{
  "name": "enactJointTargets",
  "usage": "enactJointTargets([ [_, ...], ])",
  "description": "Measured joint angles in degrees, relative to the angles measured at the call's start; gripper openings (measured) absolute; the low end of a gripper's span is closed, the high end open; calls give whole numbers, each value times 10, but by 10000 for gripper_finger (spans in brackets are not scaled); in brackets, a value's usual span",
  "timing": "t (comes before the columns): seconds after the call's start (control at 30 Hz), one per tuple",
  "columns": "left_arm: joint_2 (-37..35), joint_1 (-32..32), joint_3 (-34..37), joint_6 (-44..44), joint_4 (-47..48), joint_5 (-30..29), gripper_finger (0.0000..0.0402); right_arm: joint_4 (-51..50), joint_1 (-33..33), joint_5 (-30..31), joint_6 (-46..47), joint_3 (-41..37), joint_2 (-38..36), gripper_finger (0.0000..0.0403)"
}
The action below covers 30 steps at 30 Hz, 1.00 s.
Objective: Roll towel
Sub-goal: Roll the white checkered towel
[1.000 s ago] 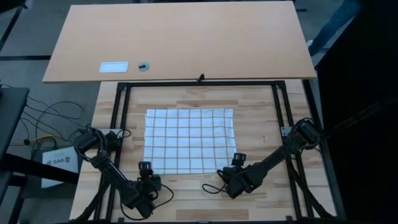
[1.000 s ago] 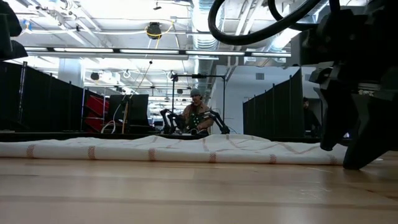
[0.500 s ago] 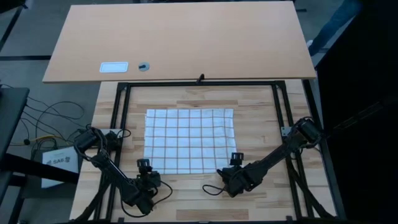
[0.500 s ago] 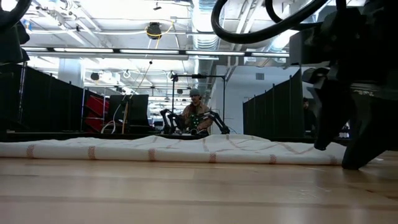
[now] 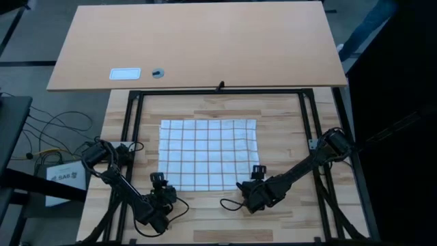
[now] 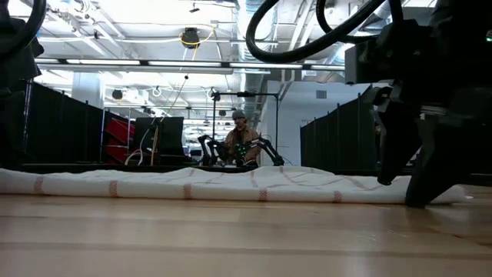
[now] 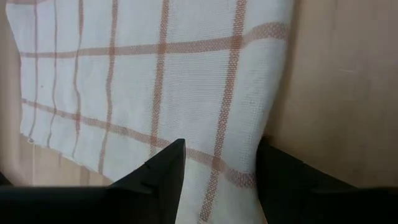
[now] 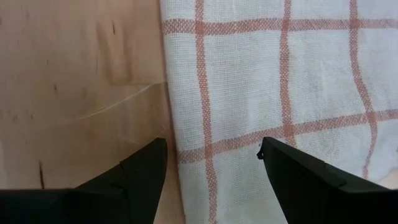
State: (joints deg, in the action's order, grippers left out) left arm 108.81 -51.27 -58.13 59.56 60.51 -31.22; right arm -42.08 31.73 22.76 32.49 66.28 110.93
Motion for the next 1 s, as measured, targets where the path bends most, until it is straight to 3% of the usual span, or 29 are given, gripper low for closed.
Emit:
enactJointTargets([
  [0.17, 0, 0, 6, -2, -13, -3, 160, 12, 0, 2, 0, -9, -1, 247],
  [0.3, -1, 0, 13, 10, -17, -4, 156, 23, 0, 1, 3, -17, -2, 223],
  [0.47, 0, 0, 18, 10, -27, -10, 114, 25, 0, 0, 2, -18, -2, 168],
  [0.67, 0, 0, 31, 35, -43, -17, 15, 27, -1, -18, 0, -19, -1, 81],
  [0.8, 1, 0, 31, 54, -43, -15, 2, 31, -1, -37, 0, -19, -1, 13],
  [1.0, -10, -5, 33, 83, -47, -1, 0, 30, 7, -44, 37, -19, -1, 1],
])
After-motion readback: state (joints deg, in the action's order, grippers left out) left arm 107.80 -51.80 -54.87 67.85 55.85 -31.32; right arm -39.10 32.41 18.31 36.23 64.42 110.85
